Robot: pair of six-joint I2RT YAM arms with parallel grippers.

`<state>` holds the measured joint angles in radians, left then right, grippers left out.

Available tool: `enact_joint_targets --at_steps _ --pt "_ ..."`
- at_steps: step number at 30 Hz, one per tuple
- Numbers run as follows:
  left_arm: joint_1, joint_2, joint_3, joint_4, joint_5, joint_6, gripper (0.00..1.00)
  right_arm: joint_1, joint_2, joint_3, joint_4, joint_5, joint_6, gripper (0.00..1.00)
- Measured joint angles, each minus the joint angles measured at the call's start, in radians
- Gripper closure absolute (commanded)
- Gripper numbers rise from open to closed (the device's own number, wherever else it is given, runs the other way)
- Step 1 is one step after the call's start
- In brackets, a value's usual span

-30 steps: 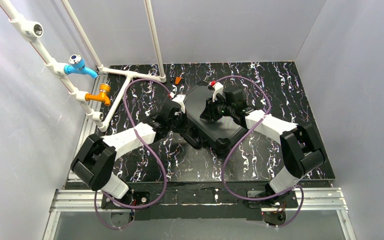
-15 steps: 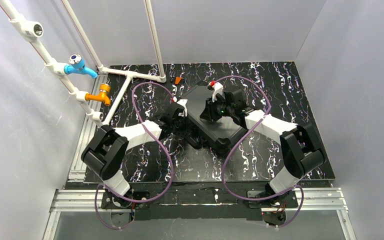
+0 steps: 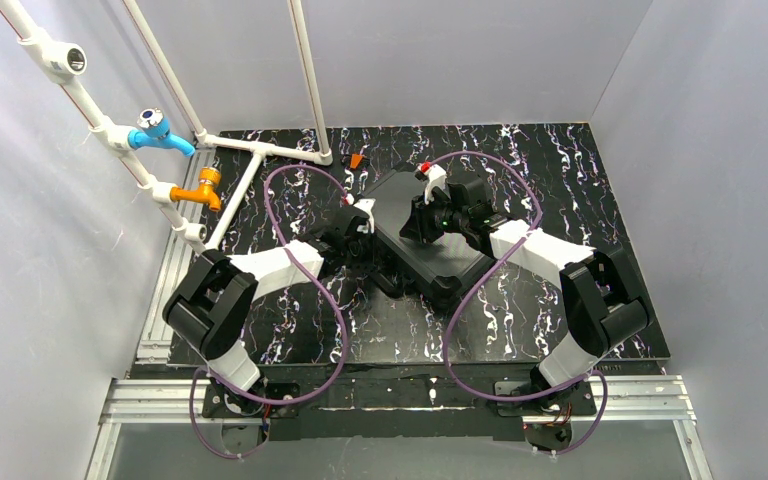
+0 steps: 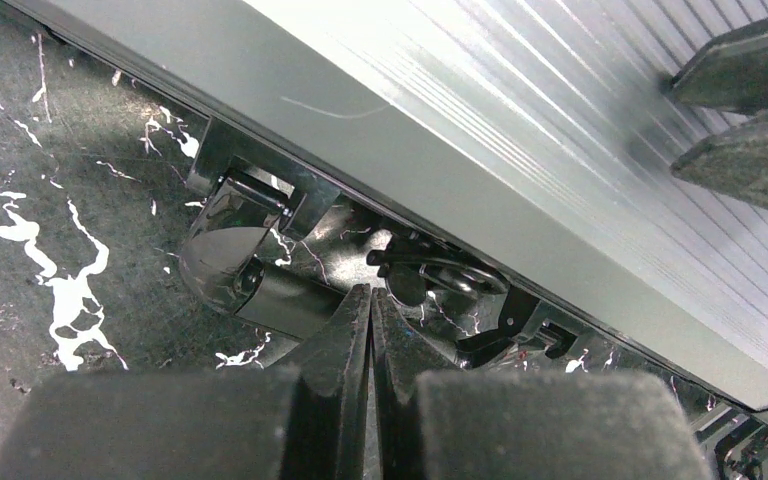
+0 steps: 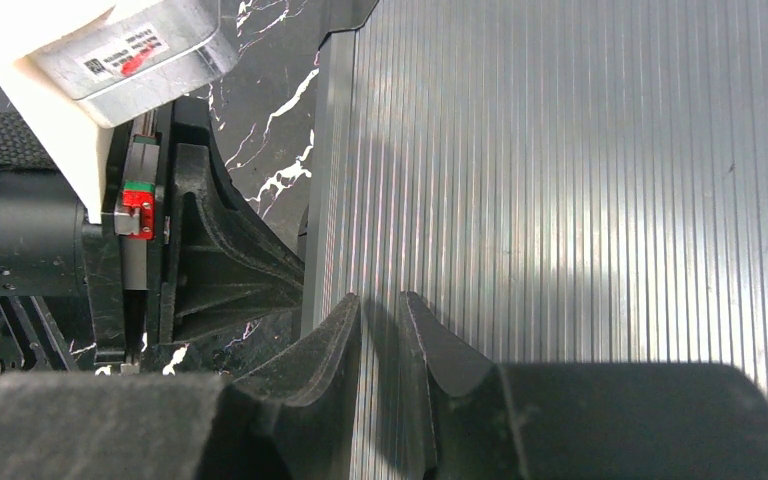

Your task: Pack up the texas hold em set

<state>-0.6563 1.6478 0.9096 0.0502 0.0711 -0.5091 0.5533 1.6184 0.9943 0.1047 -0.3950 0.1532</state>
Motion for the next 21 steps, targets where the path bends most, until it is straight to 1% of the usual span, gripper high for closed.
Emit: enact_joint_targets --at_steps 14,21 --pt "0.000 -0.019 0.022 -0.004 0.003 0.007 1.00 0.003 0.000 0.005 -0.007 0.004 -0.001 0.71" --pt "0.000 0.038 0.034 -0.004 0.008 0.004 1.00 0.003 0.000 0.005 -0.007 0.006 -0.002 0.71"
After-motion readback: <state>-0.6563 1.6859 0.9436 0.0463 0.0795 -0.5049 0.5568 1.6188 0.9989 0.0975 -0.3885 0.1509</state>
